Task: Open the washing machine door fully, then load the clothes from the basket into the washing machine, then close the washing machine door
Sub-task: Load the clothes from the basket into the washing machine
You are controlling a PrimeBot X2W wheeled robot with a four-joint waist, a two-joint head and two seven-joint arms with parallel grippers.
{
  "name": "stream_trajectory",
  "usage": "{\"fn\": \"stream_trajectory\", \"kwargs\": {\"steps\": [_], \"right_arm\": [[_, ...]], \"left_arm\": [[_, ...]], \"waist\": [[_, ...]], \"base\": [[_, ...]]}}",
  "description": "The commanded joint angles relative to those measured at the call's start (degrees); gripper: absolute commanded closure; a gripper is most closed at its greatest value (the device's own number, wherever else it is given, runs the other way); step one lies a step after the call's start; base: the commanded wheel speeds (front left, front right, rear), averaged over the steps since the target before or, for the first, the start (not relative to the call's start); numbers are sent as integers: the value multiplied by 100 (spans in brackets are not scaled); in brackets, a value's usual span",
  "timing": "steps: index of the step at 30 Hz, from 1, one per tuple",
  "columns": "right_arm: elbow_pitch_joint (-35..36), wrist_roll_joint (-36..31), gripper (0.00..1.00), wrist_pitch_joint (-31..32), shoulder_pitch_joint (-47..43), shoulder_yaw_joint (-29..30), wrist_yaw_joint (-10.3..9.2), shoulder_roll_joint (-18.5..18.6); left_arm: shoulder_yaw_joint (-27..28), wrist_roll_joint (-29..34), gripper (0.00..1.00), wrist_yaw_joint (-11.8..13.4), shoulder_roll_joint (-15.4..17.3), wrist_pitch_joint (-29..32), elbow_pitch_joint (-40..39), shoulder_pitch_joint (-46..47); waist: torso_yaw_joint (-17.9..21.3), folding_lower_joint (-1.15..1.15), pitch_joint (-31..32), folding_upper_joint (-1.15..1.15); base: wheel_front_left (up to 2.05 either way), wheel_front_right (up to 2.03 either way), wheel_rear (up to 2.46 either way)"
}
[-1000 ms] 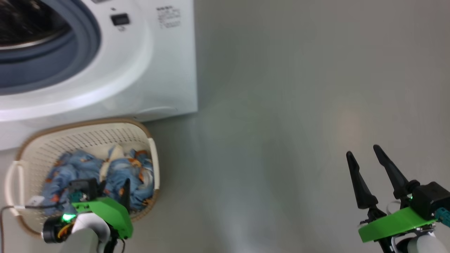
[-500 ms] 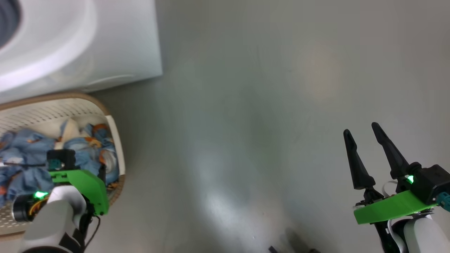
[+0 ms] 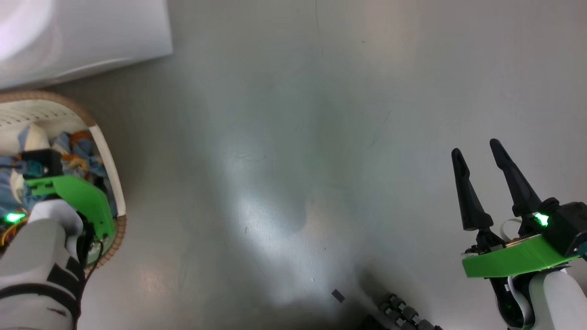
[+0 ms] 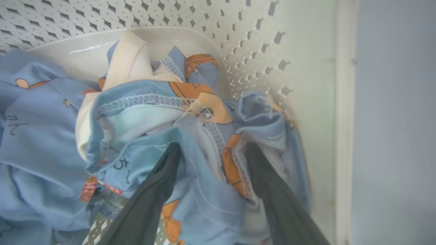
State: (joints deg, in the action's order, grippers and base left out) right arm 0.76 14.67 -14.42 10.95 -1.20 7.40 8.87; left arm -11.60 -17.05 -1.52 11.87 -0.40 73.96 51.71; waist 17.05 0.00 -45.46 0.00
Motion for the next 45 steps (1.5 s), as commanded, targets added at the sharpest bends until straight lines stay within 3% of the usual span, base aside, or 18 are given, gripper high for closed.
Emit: {"fn": "stream_trajectory", "kwargs": {"steps": [1,11,12,13,14,28,45], "right_arm": [[139,22,0,-58,-117,-63,9,52],[284,-28,0,-58,-282,-15,9,13],[288,-29,0,-58,-298,-4,9,-1],[287,-31,0,-58,-311,3,9,-13],[283,-34,0,-58,-320,6,9,-25],[74,-23,0,-58,58,-131,9,-81],[-330,-82,0,-58,-147,-220,9,269]], "left_arm": [[74,-7,0,88,211,30,-16,3],[14,-26,0,492,208,357,-3,128],[7,-29,32,510,212,385,-3,122],[3,-35,73,525,218,399,-2,113],[-7,-36,100,536,226,402,-2,102],[72,-260,100,492,274,-62,-1,-262],[80,-508,100,15,-278,-1419,-187,-1401]], "waist": [[32,0,-205,0],[23,0,-324,0],[28,0,-327,0],[34,0,-327,0],[40,0,-325,0],[78,0,237,0],[-820,0,2381,0]], "base": [[0,0,0],[0,0,0],[0,0,0],[0,0,0],[0,0,0],[0,0,0],[0,0,0]]}}
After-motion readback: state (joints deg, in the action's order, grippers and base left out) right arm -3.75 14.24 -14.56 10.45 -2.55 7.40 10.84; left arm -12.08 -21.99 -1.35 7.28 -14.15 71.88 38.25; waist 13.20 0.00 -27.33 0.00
